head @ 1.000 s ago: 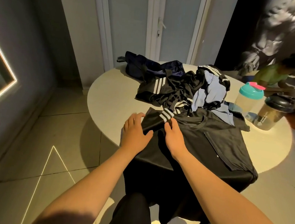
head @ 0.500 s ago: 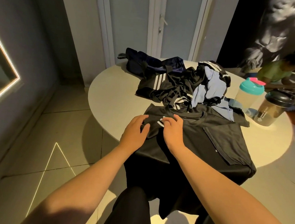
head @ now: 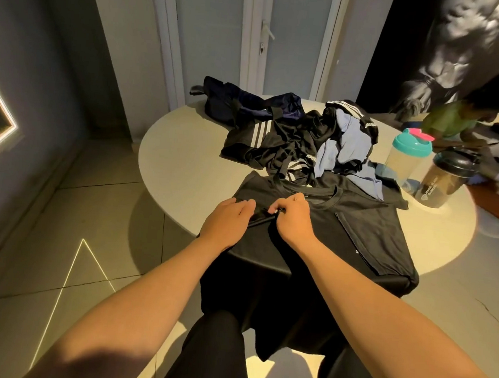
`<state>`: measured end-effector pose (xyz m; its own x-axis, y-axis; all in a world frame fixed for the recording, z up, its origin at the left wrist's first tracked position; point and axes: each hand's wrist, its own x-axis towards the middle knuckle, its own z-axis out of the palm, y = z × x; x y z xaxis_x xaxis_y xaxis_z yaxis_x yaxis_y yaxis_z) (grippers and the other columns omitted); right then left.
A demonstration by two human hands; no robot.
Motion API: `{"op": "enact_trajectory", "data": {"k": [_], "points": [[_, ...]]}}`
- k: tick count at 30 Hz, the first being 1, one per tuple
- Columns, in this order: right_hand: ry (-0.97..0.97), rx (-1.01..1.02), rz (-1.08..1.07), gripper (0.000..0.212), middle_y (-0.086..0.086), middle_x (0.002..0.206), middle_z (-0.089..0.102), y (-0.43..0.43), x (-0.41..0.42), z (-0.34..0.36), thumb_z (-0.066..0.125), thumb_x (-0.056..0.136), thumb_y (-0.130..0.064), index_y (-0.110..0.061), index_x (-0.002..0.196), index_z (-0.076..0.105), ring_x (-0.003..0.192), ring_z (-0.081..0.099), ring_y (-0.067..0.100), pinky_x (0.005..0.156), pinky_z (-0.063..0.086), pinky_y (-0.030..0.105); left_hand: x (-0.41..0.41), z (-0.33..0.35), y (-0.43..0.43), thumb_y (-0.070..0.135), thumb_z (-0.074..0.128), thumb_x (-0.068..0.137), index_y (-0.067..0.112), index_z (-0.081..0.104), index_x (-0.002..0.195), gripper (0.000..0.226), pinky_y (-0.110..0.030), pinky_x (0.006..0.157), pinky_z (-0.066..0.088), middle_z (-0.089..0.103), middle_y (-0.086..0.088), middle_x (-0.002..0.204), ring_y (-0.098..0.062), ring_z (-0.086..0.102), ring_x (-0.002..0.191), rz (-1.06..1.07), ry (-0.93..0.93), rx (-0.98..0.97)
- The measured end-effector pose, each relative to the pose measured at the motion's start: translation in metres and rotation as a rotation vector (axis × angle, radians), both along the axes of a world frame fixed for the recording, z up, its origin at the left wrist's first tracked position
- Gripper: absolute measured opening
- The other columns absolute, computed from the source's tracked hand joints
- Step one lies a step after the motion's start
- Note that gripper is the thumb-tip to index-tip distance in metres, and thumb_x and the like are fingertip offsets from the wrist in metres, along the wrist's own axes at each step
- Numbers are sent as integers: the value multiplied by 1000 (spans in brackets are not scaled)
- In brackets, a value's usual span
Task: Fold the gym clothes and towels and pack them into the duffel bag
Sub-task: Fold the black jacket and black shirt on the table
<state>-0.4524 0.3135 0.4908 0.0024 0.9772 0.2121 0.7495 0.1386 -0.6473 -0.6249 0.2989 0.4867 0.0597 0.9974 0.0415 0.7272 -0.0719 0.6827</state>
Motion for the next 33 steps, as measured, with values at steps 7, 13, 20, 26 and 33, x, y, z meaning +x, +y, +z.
{"op": "enact_trajectory", "data": {"k": [7,13,20,26,33], "points": [[-44,-71,-27,29,4,65,58,-12,24,8,45,78,1,-13,57,59,62,54,25,59,44,36,3,1,6,43,19,104,29,55,110,39,-42,99,45,61,4,117,-21,54,117,16,-56,26],[-168,-40,-33,22,-3,93,61,-20,40,4,51,95,-38,-21,89,64,84,56,19,77,45,36,30,12,6,48,40,99,36,35,153,56,-51,123,10,17,-4,167,-32,1,154,-127,427,-134],[-140,-123,100,24,4,121,63,-13,58,2,56,98,-23,-20,119,65,111,58,23,89,44,31,62,21,13,34,30,108,17,38,154,50,-40,121,21,30,-7,162,-27,25,150,-277,216,-158],[-24,-140,131,49,2,137,62,-10,64,9,44,91,3,-15,131,66,130,52,18,104,34,19,72,14,27,33,28,107,21,26,158,53,-48,121,22,27,-9,164,-31,24,150,-219,278,-164],[-238,58,-184,42,12,130,59,2,114,11,53,87,5,-8,124,68,123,47,35,95,47,43,72,10,53,-5,45,95,20,48,146,57,-42,108,41,35,-7,156,-30,33,139,-107,263,87]]}}
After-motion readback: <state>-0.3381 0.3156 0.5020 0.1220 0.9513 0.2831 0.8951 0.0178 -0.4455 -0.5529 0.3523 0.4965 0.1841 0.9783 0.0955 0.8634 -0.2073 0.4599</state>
